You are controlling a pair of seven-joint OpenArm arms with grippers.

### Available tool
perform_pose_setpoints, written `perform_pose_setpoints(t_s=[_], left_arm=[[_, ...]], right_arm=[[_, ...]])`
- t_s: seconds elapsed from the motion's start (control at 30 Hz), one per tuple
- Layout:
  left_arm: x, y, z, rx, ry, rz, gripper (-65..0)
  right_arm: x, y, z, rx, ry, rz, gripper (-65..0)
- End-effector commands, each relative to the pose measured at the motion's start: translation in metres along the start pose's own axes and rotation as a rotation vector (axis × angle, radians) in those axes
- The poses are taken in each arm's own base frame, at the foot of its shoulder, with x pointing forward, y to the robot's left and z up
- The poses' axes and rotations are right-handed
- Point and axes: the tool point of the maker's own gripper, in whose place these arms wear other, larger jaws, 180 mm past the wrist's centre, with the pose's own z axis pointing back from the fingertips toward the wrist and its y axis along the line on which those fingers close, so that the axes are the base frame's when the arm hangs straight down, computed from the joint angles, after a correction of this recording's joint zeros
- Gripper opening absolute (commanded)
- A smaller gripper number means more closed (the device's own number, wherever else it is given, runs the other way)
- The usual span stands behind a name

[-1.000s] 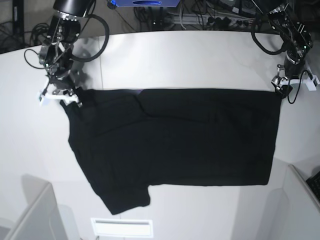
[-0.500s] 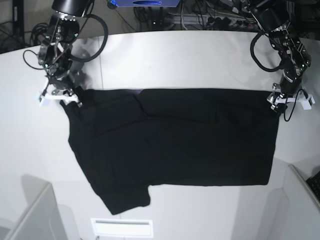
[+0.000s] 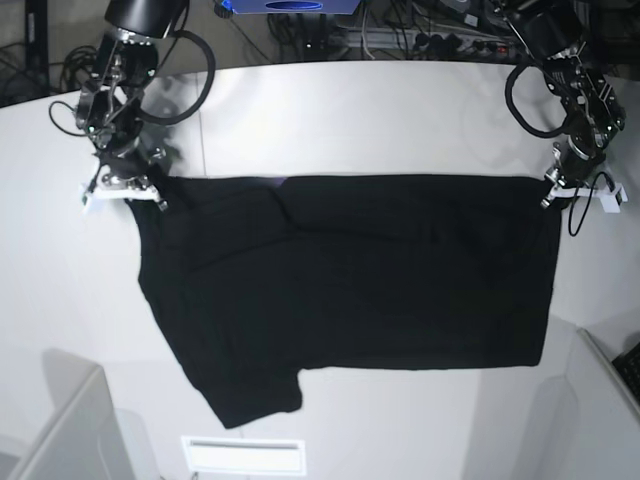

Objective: Fold the T-shirt properly
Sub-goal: 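Grasp the folded edge with both grippers and drag it toward the robot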

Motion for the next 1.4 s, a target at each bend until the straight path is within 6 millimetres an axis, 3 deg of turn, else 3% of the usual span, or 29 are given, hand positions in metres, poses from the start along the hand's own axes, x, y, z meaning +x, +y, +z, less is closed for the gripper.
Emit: perform_pose_setpoints(t_s=[0.0, 0.13, 0.23, 0.37, 0.73, 1.17, 1.37], left_arm=[[0.014, 0.002, 0.005, 0.016, -0.007, -0.030, -65.0], [0.027, -0.003, 0.013, 0.008, 0.007, -0.070, -65.0], [0.038, -0.013, 0.019, -0.005, -0.025, -0.101, -65.0], [0.034, -0.017, 0.027, -0.008, 0.015, -0.128, -65.0], [-0.002, 0.015, 0.042, 0.055, 0.097, -0.150, -65.0], [-0.017, 0.006, 0.079, 0.049, 0.077, -0.239, -65.0], [-0.019, 0.029, 0.099, 0.111, 0.060, -0.209, -65.0]], right_arm=[[0.016, 0.002, 0.005, 0.004, -0.044, 0.012, -65.0], [0.035, 0.011, 0.018, 0.024, -0.104, 0.034, -65.0], [0.034, 0.017, 0.029, 0.032, -0.075, 0.048, -65.0], [0.030, 0.018, 0.042, 0.016, -0.048, 0.033, -65.0], [0.006, -0.008, 0.058, -0.038, -0.001, 0.050, -65.0], [-0.011, -0.027, 0.081, -0.084, 0.019, 0.082, -65.0], [-0.026, -0.044, 0.088, -0.123, 0.057, 0.083, -65.0]])
